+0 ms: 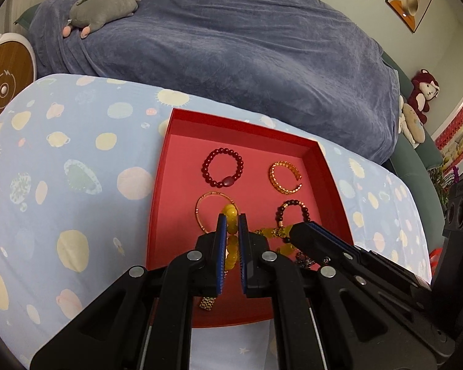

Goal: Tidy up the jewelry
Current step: 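Carry both bead bracelets into the red box and open both tools, then withdraw both tools from the box toward the gold hoop earrings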

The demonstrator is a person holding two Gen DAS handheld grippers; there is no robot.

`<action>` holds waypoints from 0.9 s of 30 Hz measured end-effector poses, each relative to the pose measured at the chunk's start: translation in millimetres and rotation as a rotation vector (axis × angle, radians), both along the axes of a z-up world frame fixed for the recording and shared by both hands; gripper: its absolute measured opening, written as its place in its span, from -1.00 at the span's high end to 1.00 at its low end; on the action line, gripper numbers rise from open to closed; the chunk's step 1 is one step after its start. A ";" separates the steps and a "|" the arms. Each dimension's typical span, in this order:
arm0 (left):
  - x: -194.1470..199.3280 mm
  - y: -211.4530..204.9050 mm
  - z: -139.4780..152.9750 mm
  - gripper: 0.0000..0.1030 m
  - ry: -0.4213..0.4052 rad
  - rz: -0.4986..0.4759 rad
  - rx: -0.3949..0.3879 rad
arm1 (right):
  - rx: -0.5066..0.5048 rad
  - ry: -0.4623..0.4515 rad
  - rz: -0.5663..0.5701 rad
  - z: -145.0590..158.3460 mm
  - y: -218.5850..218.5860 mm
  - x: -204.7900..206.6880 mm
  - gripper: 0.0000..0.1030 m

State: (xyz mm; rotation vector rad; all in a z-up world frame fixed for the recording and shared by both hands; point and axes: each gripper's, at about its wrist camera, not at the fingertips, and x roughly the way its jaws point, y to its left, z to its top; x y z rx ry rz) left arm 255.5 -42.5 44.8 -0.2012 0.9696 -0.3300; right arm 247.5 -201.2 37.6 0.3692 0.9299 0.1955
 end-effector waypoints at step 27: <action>-79.5 21.5 -6.4 -0.03 -0.044 0.048 0.092 | -0.188 -0.025 -0.063 6.3 -18.2 -103.2 0.52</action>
